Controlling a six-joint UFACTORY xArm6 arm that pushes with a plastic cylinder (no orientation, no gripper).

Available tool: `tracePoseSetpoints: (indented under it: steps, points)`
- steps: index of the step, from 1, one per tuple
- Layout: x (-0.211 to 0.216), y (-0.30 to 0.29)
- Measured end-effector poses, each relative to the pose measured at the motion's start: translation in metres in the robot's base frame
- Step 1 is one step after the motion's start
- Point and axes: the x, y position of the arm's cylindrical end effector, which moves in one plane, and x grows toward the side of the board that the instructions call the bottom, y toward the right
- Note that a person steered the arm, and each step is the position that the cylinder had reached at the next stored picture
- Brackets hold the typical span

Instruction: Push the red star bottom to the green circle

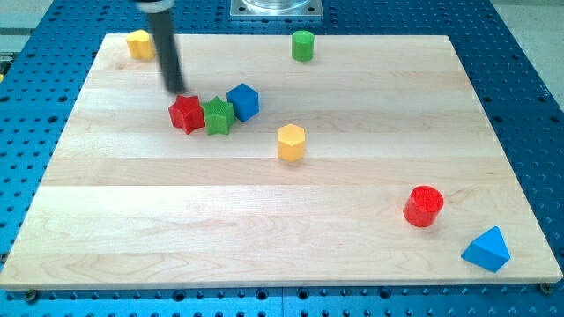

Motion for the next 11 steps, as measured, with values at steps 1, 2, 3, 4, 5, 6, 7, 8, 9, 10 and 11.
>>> tracePoseSetpoints:
  steps: [1,2,3,4,5,6,7,8,9,10,11]
  points:
    - [0.086,-0.018]
    - [0.094,0.028]
    - [0.035,0.053]
    - [0.006,0.072]
    - [0.006,0.083]
    - [0.005,0.118]
    - [0.008,0.094]
    - [0.023,0.041]
    - [0.049,0.021]
    - [0.038,0.105]
    - [0.002,0.170]
